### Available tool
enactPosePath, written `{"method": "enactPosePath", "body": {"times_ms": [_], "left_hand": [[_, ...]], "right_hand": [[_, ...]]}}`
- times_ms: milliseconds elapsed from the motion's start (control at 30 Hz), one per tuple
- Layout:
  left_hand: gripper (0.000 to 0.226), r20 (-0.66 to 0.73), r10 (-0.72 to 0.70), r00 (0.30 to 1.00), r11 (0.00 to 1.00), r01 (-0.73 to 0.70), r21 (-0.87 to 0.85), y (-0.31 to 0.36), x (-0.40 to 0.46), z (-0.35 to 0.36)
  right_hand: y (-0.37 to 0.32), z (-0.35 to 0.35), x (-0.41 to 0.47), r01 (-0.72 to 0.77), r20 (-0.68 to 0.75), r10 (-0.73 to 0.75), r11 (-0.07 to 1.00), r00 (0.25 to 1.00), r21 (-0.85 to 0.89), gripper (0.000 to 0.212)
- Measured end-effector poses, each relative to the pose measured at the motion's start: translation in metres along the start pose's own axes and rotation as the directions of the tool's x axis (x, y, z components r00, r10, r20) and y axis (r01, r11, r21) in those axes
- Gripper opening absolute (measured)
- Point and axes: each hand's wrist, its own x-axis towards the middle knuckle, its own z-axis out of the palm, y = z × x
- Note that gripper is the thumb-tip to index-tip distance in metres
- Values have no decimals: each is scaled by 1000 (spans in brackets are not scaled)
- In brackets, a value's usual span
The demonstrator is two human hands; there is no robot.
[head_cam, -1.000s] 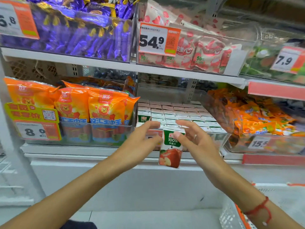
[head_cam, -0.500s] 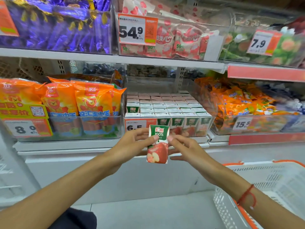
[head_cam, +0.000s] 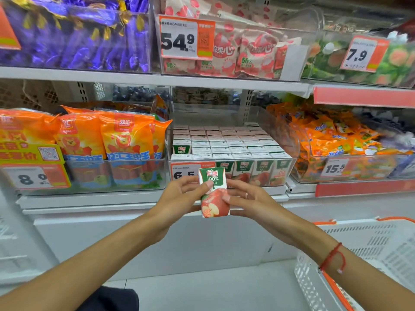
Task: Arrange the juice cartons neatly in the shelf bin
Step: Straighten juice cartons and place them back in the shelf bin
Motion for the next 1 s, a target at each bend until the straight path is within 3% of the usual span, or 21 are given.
{"method": "enactPosePath", "body": {"times_ms": [100, 267, 433, 533, 667, 767, 867, 933, 1000], "left_hand": [[33, 8, 17, 1000, 1000, -17, 2, -2, 1, -3], [10, -14, 58, 998, 998, -58, -9, -6, 2, -4], [5, 17, -13, 1000, 1000, 13, -8, -6, 1, 3], [19, 19, -34, 999, 999, 34, 7, -10, 3, 8], [16, 23, -27, 999, 999, 27, -22, -7, 2, 2], [25, 40, -7, 999, 999, 8, -34, 0, 1, -4], [31, 77, 40, 996, 999, -37, -30, 4, -3, -6], [30, 108, 59, 992, 998, -56, -27, 5, -5, -6], [29, 126, 71, 989, 997, -69, -22, 5, -7, -5]], "right_hand": [[1, -2, -2, 25, 23, -25, 999, 999, -25, 48], [3, 1, -2, 76, -87, -79, 997, 993, -29, 48], [1, 10, -4, 169, -191, -208, 965, 959, -200, 52], [0, 17, -4, 158, -204, -223, 943, 953, -292, 56], [-4, 12, -5, 169, -121, -200, 959, 972, -228, 49], [-5, 5, -7, 93, -57, -105, 979, 993, -184, 37], [-5, 2, -8, -52, 51, 56, 995, 997, -80, 42], [-5, 2, -10, -71, 176, 84, 994, 981, -79, 39], [-4, 3, -11, -56, 191, 67, 996, 979, -67, 42]]}}
